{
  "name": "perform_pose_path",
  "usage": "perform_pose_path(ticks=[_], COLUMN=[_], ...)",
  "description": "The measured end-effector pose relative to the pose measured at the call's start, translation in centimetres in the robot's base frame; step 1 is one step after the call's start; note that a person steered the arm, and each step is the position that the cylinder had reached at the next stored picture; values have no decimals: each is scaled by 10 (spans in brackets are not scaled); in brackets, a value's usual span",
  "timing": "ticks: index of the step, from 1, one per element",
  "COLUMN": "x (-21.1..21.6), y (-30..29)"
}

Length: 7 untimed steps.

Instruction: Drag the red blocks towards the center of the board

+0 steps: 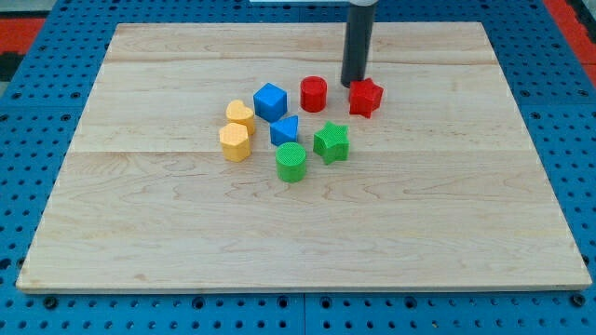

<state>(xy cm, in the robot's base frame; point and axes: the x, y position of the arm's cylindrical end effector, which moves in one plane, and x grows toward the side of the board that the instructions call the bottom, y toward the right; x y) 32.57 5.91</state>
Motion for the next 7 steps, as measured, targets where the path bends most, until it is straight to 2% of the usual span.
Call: perform_pose_path(ticks=[1, 2, 3, 4, 5, 7], x=[6, 0, -3, 11, 15, 27], y=[-23, 10, 72, 70, 37, 18])
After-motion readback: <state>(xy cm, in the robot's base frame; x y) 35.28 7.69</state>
